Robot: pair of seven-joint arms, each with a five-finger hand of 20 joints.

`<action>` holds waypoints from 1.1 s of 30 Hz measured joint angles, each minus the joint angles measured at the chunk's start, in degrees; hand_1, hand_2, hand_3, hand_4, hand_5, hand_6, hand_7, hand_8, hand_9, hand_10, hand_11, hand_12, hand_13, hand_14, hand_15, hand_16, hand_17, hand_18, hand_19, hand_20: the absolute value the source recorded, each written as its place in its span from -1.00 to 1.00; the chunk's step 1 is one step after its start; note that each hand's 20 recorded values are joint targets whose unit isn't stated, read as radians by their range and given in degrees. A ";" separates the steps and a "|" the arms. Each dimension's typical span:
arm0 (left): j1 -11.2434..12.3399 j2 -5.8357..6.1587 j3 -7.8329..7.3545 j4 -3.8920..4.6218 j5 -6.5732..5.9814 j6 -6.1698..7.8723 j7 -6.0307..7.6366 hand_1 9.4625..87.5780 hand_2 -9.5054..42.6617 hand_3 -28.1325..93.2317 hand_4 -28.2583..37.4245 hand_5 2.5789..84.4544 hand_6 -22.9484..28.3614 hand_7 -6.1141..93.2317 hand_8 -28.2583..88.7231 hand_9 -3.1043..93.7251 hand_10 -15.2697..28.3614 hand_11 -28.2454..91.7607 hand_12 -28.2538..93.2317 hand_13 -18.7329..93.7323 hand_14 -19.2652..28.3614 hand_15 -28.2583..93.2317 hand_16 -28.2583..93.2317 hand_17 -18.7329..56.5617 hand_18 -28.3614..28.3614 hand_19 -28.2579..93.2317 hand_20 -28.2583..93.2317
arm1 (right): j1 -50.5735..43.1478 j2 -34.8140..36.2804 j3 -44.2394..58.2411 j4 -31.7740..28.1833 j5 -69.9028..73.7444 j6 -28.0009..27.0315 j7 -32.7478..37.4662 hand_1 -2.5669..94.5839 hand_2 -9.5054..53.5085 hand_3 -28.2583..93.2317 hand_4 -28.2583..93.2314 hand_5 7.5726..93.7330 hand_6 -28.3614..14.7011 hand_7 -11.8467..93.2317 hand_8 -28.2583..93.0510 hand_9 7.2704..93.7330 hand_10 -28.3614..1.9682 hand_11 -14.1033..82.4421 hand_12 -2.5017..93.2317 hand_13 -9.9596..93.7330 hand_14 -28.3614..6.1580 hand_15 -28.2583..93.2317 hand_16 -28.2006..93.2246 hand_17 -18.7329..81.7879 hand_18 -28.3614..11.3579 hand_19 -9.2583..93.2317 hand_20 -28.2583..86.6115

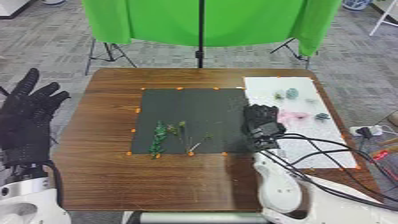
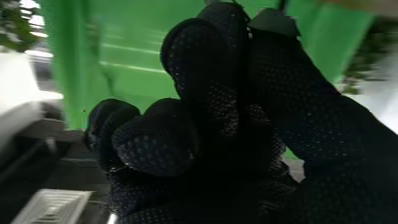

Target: Arrange flowers

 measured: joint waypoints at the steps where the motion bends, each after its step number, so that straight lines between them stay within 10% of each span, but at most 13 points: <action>1: 0.00 -0.02 0.00 0.00 0.02 -0.02 -0.06 -0.67 -0.31 0.69 -0.96 -0.25 0.16 -0.67 -0.64 -0.26 0.53 -0.08 -0.29 -0.27 0.78 0.34 -0.61 -0.76 0.72 0.17 -0.08 | 0.35 0.00 -1.26 -0.21 -0.07 -0.08 -0.44 0.22 -1.00 0.70 -1.00 0.96 0.07 -0.44 -0.32 0.90 -0.02 0.15 -0.43 0.78 0.20 0.73 -0.19 0.36 -0.65 1.00 0.30; 33: -0.30 -0.72 0.03 0.01 0.27 -0.20 -0.42 -0.66 -0.32 0.69 -0.93 -0.25 0.16 -0.67 -0.64 -0.26 0.53 -0.08 -0.29 -0.27 0.77 0.34 -0.61 -0.76 0.72 0.17 -0.08 | -5.69 -1.48 -0.66 -5.46 0.11 -12.53 -10.22 0.00 -1.00 0.62 -0.96 0.84 0.10 -0.46 -0.36 0.77 -0.09 0.24 -0.49 0.70 0.05 0.76 -0.20 0.28 -0.83 1.00 0.31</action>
